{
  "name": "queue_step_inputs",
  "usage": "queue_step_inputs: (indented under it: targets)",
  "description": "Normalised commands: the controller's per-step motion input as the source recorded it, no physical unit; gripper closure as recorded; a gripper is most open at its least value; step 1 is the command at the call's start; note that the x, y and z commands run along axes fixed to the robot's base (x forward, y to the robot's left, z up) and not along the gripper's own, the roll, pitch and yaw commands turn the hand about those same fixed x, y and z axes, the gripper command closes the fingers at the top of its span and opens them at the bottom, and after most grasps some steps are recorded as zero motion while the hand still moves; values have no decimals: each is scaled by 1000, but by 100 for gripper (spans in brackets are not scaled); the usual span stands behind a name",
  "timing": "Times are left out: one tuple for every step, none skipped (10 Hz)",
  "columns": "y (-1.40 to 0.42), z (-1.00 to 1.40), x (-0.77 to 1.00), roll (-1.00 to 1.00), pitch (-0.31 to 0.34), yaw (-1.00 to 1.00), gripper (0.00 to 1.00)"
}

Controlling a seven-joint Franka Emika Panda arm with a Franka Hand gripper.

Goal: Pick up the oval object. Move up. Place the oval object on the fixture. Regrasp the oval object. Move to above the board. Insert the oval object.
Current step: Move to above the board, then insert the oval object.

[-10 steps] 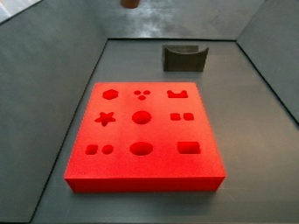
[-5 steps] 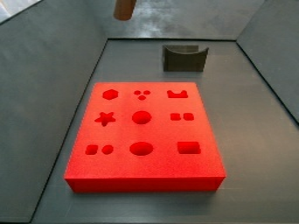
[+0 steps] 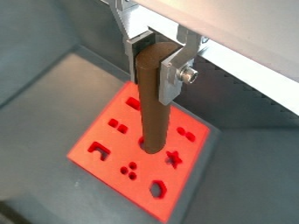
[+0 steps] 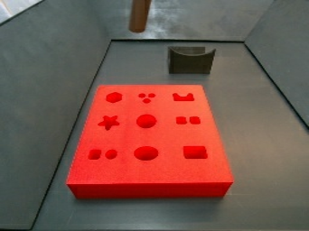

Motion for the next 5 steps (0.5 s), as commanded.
queue_step_inputs:
  targets:
    - [19,-7,-74,-145,-607,801,100]
    - [19,-10,-70,-71,-411,457,100]
    - [17,-5,-48,-44,-278,274,100]
    - [0,-31,0,0,0,0,100]
    - [0,-54,-71,-36,0,46,100]
